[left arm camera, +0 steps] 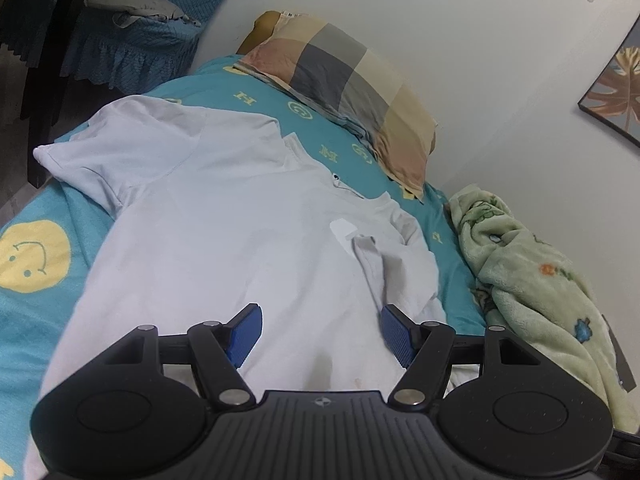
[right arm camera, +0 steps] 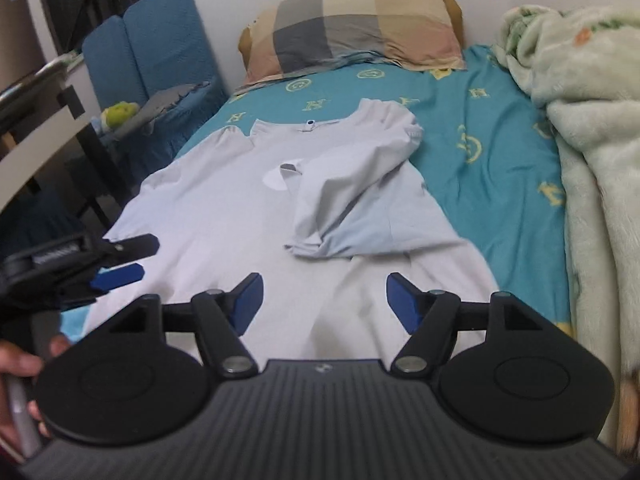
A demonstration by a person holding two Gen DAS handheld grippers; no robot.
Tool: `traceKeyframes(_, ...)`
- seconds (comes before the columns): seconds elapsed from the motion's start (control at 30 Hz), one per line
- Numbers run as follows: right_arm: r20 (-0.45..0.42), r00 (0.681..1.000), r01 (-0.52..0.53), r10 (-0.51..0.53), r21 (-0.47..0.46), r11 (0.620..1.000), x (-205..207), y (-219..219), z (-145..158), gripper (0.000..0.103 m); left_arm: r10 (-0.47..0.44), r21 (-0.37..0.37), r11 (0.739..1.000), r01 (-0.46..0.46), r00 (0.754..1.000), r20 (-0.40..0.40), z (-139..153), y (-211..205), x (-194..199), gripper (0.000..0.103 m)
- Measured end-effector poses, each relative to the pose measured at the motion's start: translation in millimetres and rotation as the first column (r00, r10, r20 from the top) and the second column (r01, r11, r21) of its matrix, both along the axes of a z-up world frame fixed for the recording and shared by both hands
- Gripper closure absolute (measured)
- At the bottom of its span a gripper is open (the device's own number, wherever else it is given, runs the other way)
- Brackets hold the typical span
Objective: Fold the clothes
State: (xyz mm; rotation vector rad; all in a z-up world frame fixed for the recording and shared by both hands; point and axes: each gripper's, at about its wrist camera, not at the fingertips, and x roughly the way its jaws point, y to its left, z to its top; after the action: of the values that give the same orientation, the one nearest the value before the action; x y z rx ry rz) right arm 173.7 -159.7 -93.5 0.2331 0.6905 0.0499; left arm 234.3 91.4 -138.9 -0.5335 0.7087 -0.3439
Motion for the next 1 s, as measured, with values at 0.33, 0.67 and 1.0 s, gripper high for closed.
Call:
traceKeyframes(0.33,0.105,0.993,0.038,-0.051,0.116,0.992,2,-39,11,0.033,0.008,-0.02,1.0,-0.009,0.999,-0.042,-8,-61,89,0.031)
traceKeyframes(0.67,0.071,0.989,0.099,-0.127,0.311,0.945,0,-75,5,0.033,0.052,0.031,0.998,-0.048,0.987,-0.155,-43,-110,200,0.035)
traceKeyframes(1.0,0.066,0.983,0.137,-0.172,0.362,0.922,0,-85,8,0.032,-0.028,0.105,0.994,0.041,0.992,-0.121,4,-130,240,0.102)
